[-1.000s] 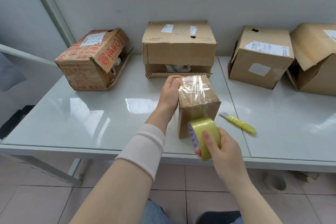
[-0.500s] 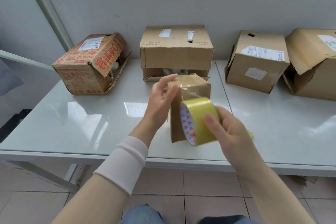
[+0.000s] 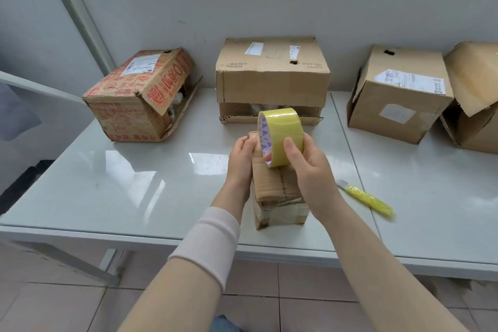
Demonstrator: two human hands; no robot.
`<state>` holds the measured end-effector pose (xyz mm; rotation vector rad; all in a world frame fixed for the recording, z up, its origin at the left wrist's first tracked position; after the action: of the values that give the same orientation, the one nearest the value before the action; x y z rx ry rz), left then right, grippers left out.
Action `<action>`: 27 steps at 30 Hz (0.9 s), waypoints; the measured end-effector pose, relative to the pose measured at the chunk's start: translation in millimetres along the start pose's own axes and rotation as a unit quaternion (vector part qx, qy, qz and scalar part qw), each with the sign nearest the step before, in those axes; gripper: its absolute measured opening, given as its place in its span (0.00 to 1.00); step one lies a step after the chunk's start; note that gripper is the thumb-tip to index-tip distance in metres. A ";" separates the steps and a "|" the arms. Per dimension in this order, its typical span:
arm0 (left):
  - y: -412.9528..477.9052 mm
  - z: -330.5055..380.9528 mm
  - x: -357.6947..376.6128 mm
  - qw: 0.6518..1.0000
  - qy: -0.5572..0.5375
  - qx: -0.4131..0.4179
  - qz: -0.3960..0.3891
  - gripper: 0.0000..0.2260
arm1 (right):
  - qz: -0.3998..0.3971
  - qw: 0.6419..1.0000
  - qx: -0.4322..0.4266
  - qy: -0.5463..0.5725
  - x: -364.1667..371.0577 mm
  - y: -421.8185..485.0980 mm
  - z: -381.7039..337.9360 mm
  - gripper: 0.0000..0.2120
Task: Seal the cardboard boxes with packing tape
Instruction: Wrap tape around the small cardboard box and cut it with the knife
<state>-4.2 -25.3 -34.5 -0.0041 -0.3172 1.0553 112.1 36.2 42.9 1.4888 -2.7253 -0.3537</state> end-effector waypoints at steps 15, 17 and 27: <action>-0.2 11.3 -0.7 0.997 0.058 0.054 0.026 0.10 | 0.010 1.000 0.000 -0.001 -17.0 -46.9 -23.8 0.12; 1.1 10.8 -1.7 0.996 0.059 0.049 0.033 0.10 | 0.036 0.999 0.016 -0.001 -25.4 -64.7 -28.5 0.12; -7.1 29.5 -0.2 0.970 0.226 0.092 -0.005 0.20 | 0.055 0.987 0.130 -0.074 -22.6 -103.3 30.4 0.17</action>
<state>-5.9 -33.4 -5.3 -0.0763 0.1943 1.0378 206.4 6.9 -5.8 1.4048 -3.0560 -0.1130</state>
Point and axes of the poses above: each hand's wrist, its own y-axis towards the middle knuckle, its own x-axis out of the palm, z = x × y, the point moved 7 cm from there along y, towards the middle knuckle, and after that the axes turned 3 degrees about -y, right-handed, at the moved point
